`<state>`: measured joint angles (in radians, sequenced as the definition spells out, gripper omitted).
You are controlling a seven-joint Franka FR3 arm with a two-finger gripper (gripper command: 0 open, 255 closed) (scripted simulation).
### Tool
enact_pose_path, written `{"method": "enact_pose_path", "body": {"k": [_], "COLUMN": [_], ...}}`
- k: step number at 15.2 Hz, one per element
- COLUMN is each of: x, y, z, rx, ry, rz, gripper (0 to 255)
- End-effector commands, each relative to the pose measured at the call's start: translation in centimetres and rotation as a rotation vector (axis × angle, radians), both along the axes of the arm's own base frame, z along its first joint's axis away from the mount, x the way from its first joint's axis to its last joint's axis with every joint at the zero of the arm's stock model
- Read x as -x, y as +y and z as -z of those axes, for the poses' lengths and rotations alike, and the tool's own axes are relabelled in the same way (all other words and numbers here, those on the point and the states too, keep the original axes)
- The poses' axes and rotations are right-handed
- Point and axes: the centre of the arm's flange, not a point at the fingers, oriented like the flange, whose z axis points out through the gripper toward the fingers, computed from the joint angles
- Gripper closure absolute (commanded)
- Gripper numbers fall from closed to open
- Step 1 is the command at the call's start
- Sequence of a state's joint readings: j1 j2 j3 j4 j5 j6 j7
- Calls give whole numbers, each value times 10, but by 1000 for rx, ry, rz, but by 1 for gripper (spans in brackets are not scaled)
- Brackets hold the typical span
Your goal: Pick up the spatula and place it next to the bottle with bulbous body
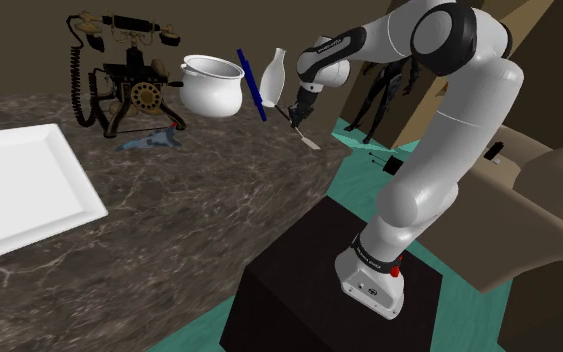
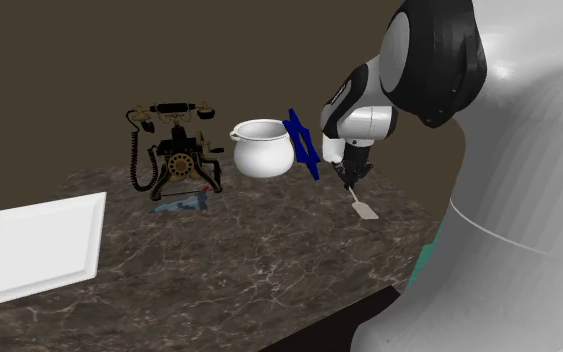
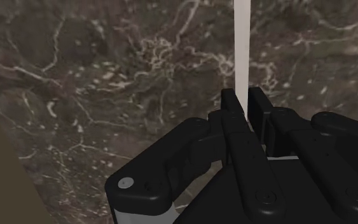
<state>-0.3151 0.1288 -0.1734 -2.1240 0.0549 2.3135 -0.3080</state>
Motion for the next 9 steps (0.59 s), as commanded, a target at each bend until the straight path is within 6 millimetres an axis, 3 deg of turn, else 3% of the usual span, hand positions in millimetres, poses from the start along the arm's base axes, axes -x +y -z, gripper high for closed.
{"method": "enact_pose_path", "body": {"k": [1,8,9], "x": [0,0,0], "y": [1,1,1], "z": [7,7,7], "rx": [0,0,0], "ry": [-1,0,0], "rz": [0,0,0], "gripper": [255,255,0]}}
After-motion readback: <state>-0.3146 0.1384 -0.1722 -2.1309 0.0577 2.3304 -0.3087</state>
